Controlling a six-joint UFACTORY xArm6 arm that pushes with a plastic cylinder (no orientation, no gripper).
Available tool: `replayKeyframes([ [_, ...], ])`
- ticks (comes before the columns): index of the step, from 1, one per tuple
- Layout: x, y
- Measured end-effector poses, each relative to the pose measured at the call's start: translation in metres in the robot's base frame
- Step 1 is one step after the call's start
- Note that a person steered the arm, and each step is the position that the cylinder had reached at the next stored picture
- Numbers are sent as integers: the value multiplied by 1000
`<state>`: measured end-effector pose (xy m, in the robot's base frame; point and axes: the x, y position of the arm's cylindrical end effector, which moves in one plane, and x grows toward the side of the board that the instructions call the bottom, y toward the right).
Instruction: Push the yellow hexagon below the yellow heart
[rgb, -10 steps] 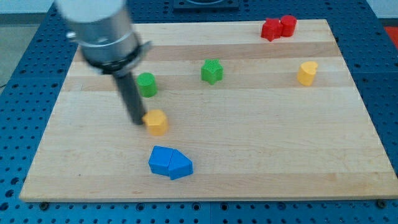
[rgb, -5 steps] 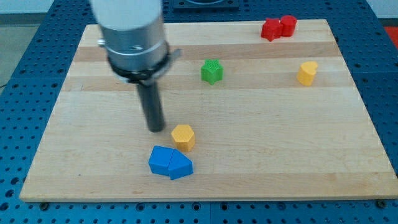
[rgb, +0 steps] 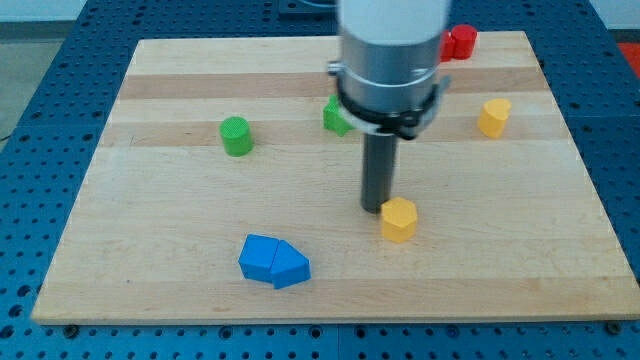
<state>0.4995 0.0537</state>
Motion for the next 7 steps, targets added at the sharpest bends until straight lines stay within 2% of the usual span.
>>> replayKeyframes([
  [2, 16, -43],
  [3, 38, -13],
  [4, 39, 45],
  [5, 8, 99],
  [6, 7, 108],
  [7, 32, 112],
])
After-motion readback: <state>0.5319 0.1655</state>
